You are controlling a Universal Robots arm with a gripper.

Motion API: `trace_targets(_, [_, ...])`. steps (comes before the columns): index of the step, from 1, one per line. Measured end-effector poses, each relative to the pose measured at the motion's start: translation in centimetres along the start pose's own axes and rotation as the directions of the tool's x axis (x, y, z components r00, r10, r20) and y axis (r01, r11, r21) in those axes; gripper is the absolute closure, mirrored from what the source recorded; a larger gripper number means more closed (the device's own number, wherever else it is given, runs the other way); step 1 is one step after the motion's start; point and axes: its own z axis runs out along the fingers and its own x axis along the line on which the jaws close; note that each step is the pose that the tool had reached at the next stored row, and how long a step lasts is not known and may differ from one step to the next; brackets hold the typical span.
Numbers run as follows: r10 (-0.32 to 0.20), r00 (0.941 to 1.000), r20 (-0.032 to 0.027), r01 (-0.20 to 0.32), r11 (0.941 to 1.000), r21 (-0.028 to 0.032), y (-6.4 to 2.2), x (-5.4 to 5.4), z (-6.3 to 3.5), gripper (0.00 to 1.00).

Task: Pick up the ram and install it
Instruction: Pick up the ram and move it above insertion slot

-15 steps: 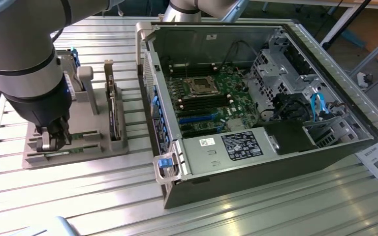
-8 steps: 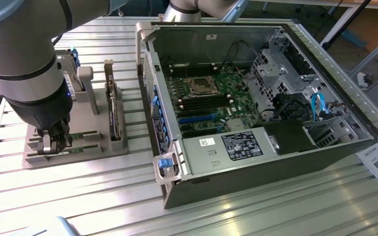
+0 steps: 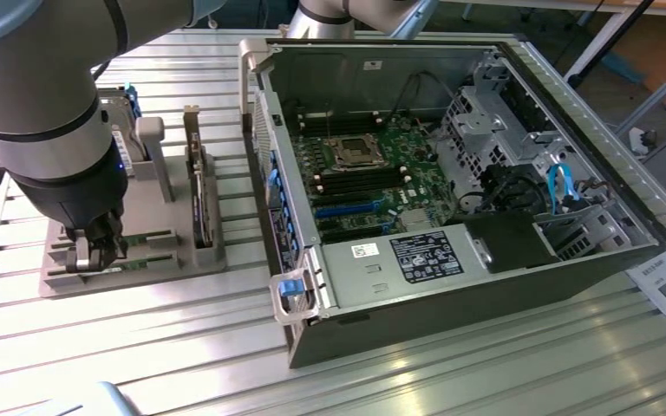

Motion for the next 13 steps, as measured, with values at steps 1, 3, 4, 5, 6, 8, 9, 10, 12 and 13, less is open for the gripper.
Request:
trace_targets(1, [0.000, 1.0000, 0.0000, 0.000, 1.0000, 0.0000, 0.00, 0.00, 0.00, 0.90])
trace_targets(3, [0.000, 1.0000, 0.0000, 0.000, 1.0000, 0.0000, 0.00, 0.00, 0.00, 0.89])
trace_targets(4, [0.000, 1.0000, 0.0000, 0.000, 1.0000, 0.0000, 0.00, 0.00, 0.00, 0.89])
trace_targets(5, [0.000, 1.0000, 0.0000, 0.000, 1.0000, 0.0000, 0.00, 0.00, 0.00, 0.83])
trace_targets(6, [0.000, 1.0000, 0.0000, 0.000, 1.0000, 0.0000, 0.00, 0.00, 0.00, 0.83])
trace_targets(8, [0.000, 1.0000, 0.0000, 0.000, 1.0000, 0.0000, 0.00, 0.00, 0.00, 0.83])
trace_targets(9, [0.000, 1.0000, 0.0000, 0.000, 1.0000, 0.0000, 0.00, 0.00, 0.00, 0.83])
trace_targets(10, [0.000, 1.0000, 0.0000, 0.000, 1.0000, 0.0001, 0.00, 0.00, 0.00, 0.83])
trace_targets(12, [0.000, 1.0000, 0.0000, 0.000, 1.0000, 0.0000, 0.00, 0.00, 0.00, 0.83])
trace_targets(13, [0.000, 1.0000, 0.0000, 0.000, 1.0000, 0.0000, 0.00, 0.00, 0.00, 0.83])
